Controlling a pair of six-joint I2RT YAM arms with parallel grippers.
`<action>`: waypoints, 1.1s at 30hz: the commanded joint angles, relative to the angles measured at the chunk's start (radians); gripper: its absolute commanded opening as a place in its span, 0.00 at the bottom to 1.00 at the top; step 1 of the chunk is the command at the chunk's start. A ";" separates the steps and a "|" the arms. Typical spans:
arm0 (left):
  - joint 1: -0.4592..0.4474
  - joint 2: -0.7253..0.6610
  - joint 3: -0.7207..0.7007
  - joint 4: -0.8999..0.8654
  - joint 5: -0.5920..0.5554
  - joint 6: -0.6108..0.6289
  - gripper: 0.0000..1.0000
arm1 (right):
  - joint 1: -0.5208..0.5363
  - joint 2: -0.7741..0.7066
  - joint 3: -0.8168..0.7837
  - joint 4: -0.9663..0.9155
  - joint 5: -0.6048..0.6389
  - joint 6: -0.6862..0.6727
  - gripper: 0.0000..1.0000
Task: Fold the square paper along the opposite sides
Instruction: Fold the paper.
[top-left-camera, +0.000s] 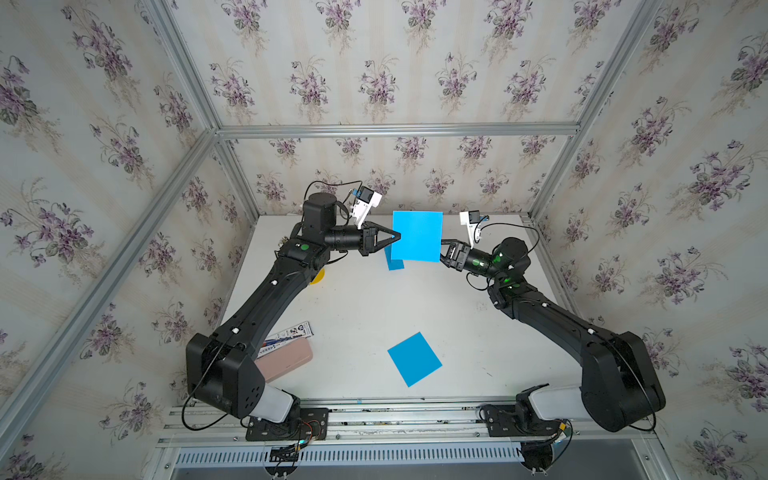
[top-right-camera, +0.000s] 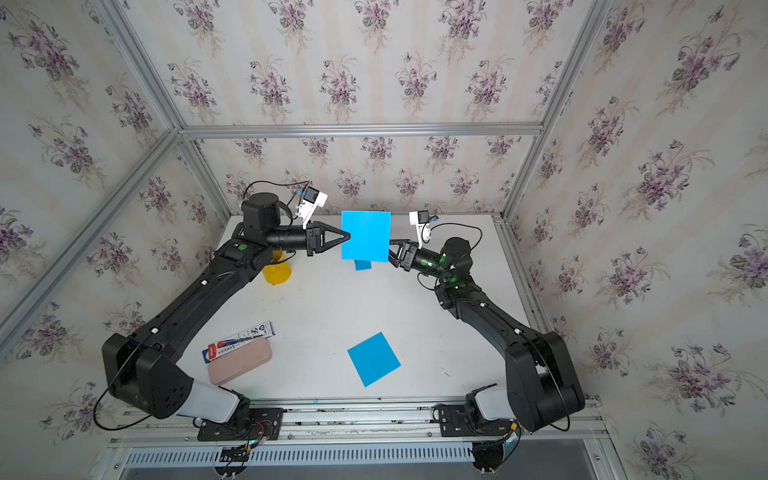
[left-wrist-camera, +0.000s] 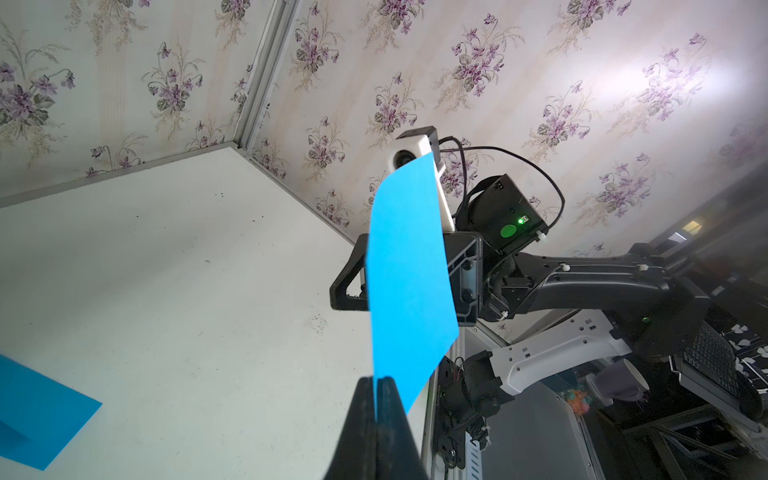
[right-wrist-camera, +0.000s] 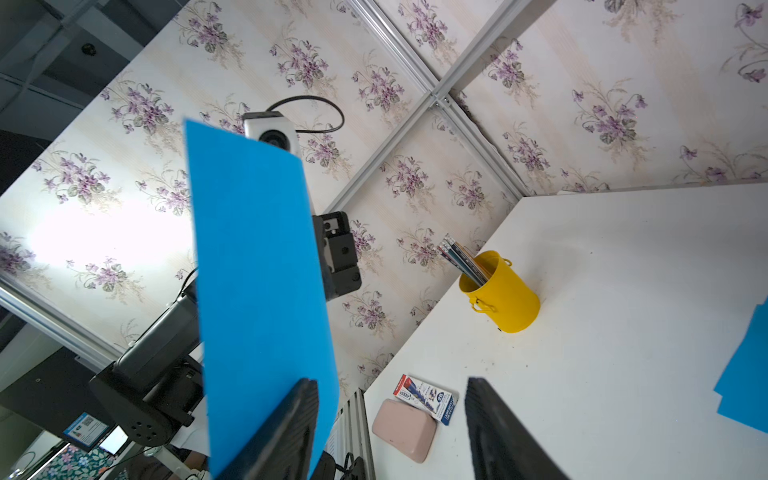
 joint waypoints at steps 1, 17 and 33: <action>0.001 0.001 0.003 0.008 -0.007 0.006 0.00 | 0.000 0.000 -0.011 0.140 -0.031 0.071 0.63; 0.000 -0.018 -0.017 -0.040 -0.007 0.030 0.00 | 0.034 0.043 0.010 0.278 -0.039 0.159 0.71; -0.008 -0.048 -0.046 -0.007 0.060 0.018 0.00 | 0.124 0.143 0.147 0.221 -0.064 0.119 0.62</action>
